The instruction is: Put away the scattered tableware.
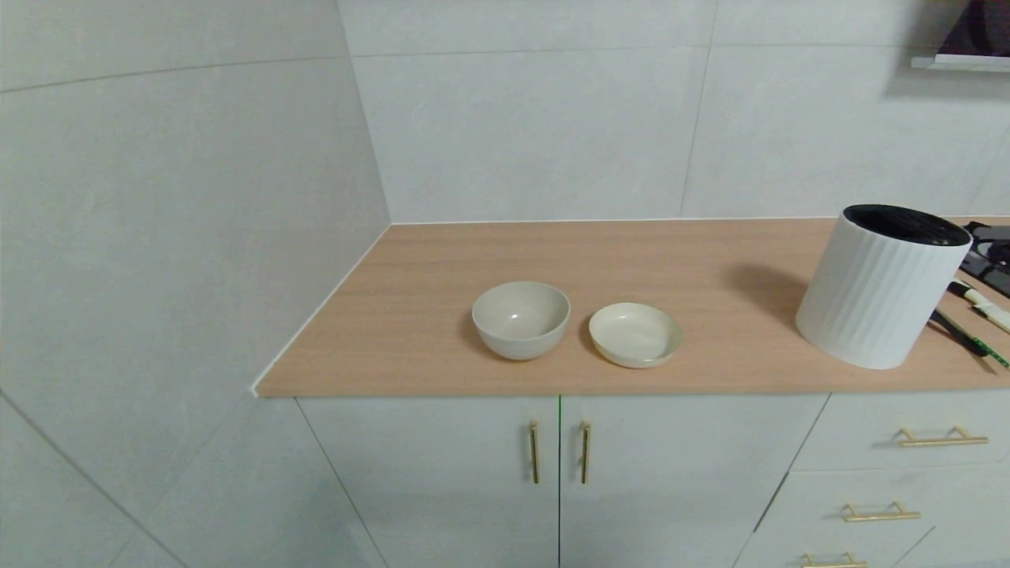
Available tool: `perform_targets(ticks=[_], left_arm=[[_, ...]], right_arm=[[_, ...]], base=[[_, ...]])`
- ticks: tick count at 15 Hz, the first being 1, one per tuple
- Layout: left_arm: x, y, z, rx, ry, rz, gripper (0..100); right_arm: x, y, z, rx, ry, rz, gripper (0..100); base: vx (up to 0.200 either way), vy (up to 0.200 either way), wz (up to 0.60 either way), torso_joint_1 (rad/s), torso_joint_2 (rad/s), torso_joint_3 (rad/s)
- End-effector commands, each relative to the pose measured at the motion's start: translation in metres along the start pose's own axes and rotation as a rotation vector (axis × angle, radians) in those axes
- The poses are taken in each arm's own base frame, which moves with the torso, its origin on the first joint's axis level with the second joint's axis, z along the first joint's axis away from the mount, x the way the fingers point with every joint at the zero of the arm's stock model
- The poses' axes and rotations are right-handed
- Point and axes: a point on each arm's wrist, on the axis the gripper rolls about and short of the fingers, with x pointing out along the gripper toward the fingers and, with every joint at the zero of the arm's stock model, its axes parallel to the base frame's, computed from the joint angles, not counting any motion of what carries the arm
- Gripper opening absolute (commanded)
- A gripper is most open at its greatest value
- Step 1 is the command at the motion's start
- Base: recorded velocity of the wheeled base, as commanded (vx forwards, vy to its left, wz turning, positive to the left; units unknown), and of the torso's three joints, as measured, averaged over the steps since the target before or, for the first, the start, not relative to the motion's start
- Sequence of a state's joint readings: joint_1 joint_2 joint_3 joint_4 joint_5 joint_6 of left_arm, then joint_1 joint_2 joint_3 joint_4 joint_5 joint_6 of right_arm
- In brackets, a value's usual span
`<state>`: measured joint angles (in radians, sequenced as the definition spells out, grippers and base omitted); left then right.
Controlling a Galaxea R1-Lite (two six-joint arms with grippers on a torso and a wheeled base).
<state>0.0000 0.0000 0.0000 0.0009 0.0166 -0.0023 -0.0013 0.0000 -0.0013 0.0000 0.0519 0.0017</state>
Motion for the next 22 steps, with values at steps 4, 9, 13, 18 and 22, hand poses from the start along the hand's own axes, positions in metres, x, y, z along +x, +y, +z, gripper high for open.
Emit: perform_targets(ticks=[4, 9, 13, 18, 22], left_arm=[[0.0001, 0.0, 0.0001, -0.001, 0.001, 0.0, 100], [0.0001, 0.0, 0.0001, -0.001, 0.001, 0.0, 100], [0.0001, 0.0, 0.0, -0.001, 0.002, 0.0, 100], [0.0001, 0.0, 0.0001, -0.001, 0.001, 0.0, 100], [0.0001, 0.0, 0.0001, -0.001, 0.001, 0.0, 100]], right_arm=[[0.0001, 0.0, 0.0001, 0.0, 0.001, 0.0, 100], [0.0001, 0.0, -0.0004, 0.0, 0.001, 0.002, 100], [0.0001, 0.0, 0.0001, 0.0, 0.001, 0.0, 100], [0.0002, 0.0, -0.0003, 0.0, 0.003, 0.0, 100], [0.0, 0.0, 0.0001, 0.0, 0.0, 0.0, 100]], base=[[0.0, 0.0, 0.0, -0.232, 0.53, 0.297], [0.0, 0.0, 0.0, -0.21, 0.5, 0.288], [0.0, 0.0, 0.0, -0.193, 0.48, 0.298], [0.0, 0.0, 0.0, -0.167, 0.46, 0.3], [0.0, 0.0, 0.0, -0.123, 0.45, 0.32]])
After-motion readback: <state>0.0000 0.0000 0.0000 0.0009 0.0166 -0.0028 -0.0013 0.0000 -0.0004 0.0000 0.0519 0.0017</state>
